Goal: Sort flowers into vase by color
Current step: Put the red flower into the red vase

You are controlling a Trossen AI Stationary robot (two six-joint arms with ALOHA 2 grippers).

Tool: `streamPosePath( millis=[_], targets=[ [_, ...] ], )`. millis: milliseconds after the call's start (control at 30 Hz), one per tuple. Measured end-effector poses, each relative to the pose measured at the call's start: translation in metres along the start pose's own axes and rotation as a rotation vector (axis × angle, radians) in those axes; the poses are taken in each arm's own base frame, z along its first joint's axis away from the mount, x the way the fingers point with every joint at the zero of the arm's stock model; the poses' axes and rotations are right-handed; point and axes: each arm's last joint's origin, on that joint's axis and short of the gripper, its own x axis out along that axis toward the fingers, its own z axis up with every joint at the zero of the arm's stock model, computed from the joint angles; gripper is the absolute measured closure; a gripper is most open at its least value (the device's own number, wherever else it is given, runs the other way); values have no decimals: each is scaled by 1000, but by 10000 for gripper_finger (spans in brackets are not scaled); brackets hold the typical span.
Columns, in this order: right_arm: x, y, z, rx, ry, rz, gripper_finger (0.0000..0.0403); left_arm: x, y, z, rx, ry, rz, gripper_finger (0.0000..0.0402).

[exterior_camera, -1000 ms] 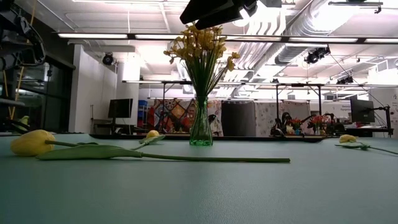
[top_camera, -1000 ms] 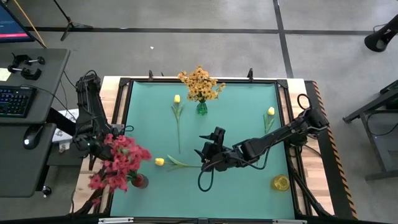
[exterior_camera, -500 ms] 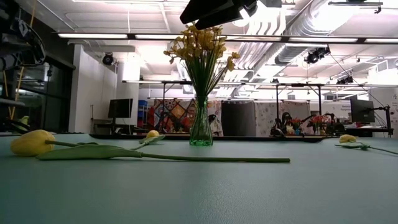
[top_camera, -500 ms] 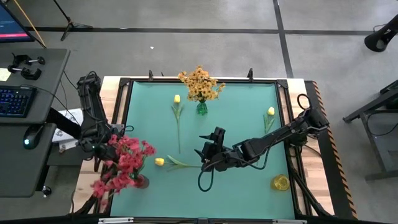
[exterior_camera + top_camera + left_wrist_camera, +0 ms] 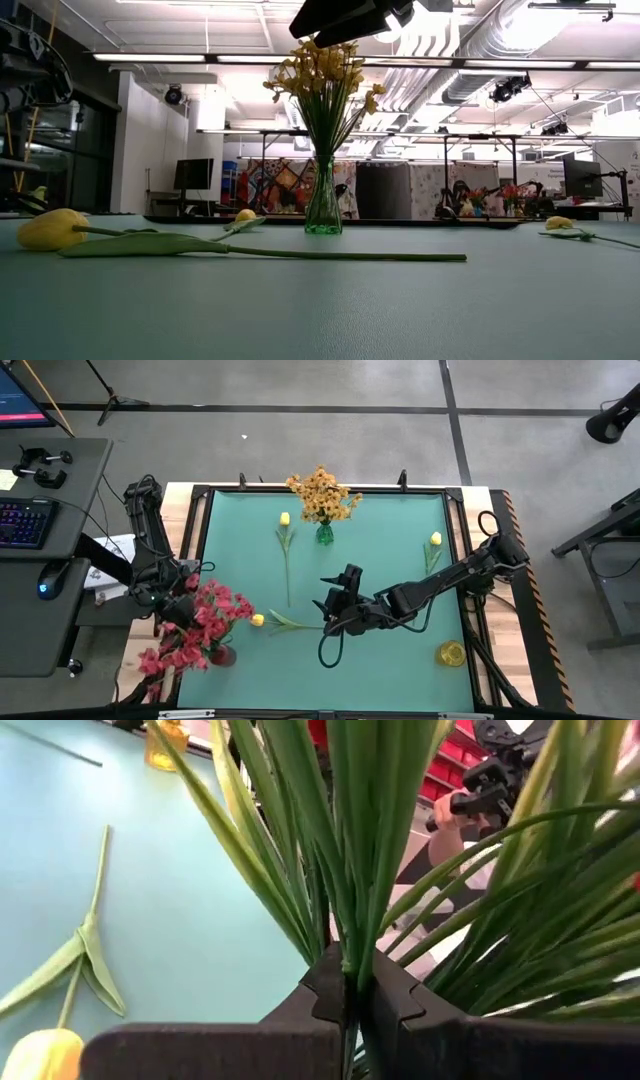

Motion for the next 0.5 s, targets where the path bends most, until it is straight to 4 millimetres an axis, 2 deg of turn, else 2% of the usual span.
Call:
streamPosePath(
  millis=[200,500],
  targets=[
    [0,0,0,15,0,0,137,0,0,0,-59,-7,8,394],
    [0,0,0,15,0,0,137,0,-1,2,-79,-38,12,319]
  ],
)
